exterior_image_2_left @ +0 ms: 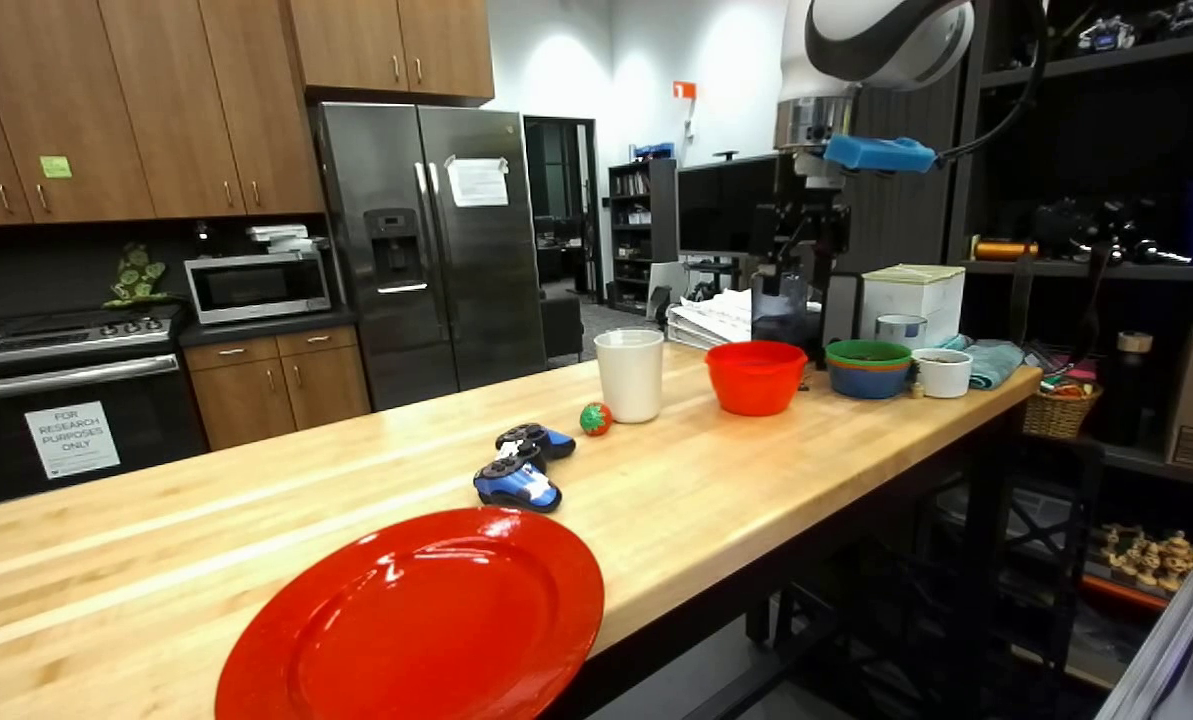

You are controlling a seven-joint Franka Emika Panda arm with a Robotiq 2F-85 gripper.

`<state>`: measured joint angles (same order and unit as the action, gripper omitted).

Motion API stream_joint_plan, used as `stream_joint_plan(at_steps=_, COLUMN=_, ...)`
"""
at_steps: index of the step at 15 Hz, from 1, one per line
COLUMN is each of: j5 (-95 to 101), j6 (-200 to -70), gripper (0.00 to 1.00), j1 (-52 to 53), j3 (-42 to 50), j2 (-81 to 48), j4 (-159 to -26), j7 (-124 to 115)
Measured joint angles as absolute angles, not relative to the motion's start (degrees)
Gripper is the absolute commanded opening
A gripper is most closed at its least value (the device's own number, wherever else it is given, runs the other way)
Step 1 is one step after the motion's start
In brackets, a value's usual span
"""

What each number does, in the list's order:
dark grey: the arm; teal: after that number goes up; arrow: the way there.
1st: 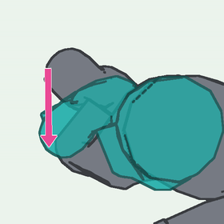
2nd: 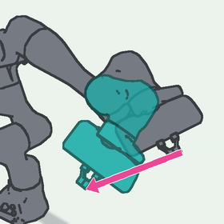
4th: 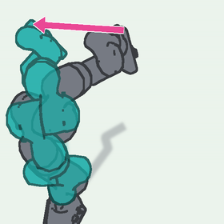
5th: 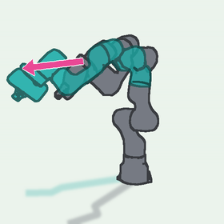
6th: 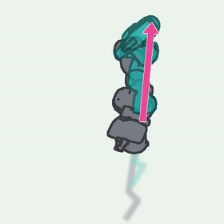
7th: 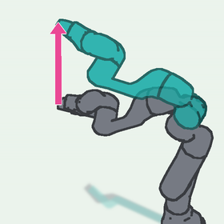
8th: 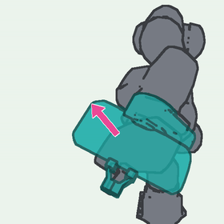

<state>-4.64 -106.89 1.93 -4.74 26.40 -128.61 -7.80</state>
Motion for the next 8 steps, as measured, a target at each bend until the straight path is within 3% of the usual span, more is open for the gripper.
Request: stream_joint_plan(at_steps=8, j5=-4.64, j6=-107.90, gripper=1.00, j1=3.62, j3=-5.04, j2=25.40, j4=-127.32, j7=-6.30)
